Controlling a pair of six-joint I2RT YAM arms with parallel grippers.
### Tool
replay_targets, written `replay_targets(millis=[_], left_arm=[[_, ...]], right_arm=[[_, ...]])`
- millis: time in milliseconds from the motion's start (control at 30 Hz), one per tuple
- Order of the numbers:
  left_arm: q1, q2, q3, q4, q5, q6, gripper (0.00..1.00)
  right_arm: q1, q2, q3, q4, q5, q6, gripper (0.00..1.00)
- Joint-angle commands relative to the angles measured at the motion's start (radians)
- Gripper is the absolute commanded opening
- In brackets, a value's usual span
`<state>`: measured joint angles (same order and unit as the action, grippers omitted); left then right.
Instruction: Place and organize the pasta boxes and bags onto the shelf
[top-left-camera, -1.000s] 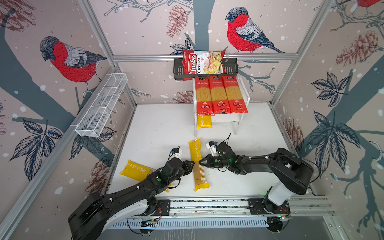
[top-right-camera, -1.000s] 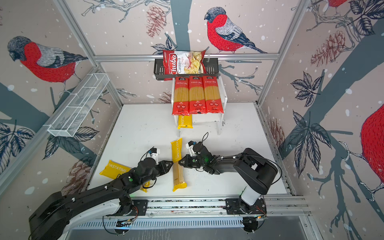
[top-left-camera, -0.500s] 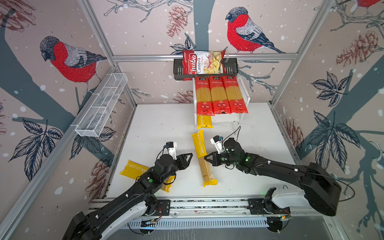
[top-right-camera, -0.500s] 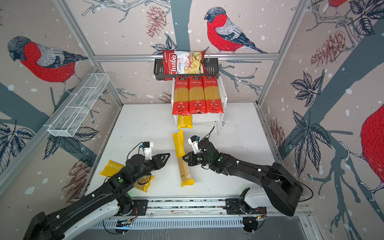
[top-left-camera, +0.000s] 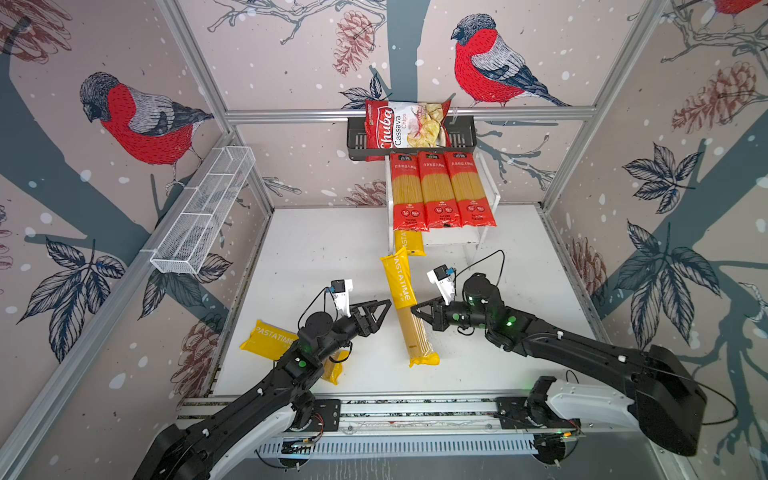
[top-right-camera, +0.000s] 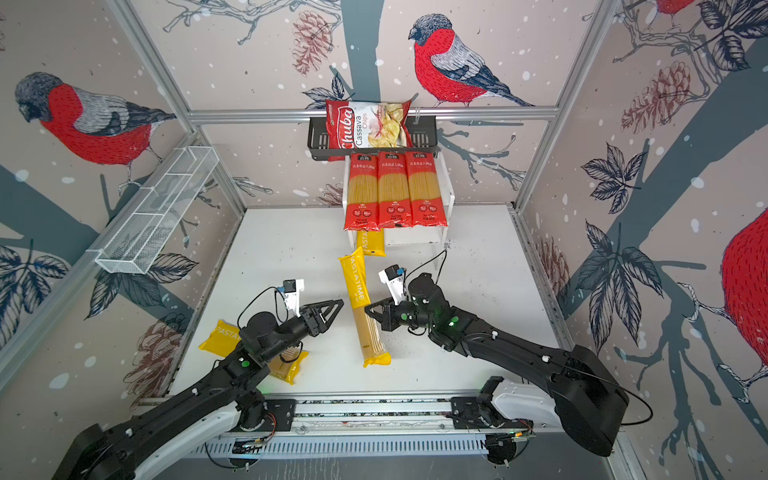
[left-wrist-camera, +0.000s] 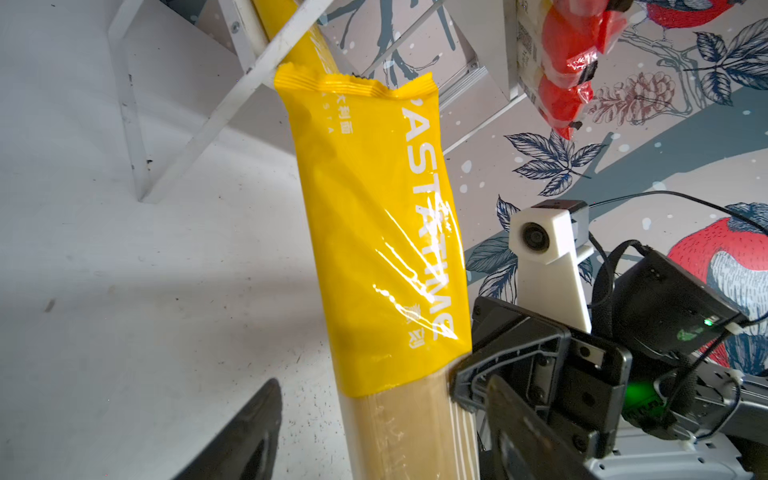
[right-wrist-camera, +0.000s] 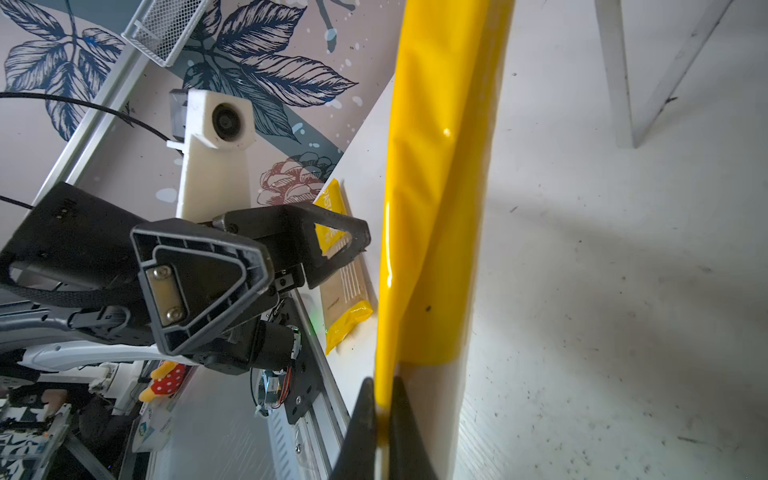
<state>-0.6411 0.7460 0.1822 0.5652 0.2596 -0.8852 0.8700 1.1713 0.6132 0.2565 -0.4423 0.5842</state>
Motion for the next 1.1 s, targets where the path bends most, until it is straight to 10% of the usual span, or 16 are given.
replay_targets(millis=[0,433,1067], left_arm=[[0.003,0.05,0.001,0.184,0.063,-0.015,0.82],[0.0,0.311,0.057,0.521,0.205,-0.06,0.79],[0.0,0.367,0.117,0.57,0.245,-0.06,0.32]], right_arm=[[0.002,-0.018,0.004,0.204,-0.082,0.027,0.0],[-0.002,-0.057,-0.025,0.323,-0.194,0.089,0.0],[-0.034,-0.038,-0.077,0.361,-0.112,0.18,0.04]])
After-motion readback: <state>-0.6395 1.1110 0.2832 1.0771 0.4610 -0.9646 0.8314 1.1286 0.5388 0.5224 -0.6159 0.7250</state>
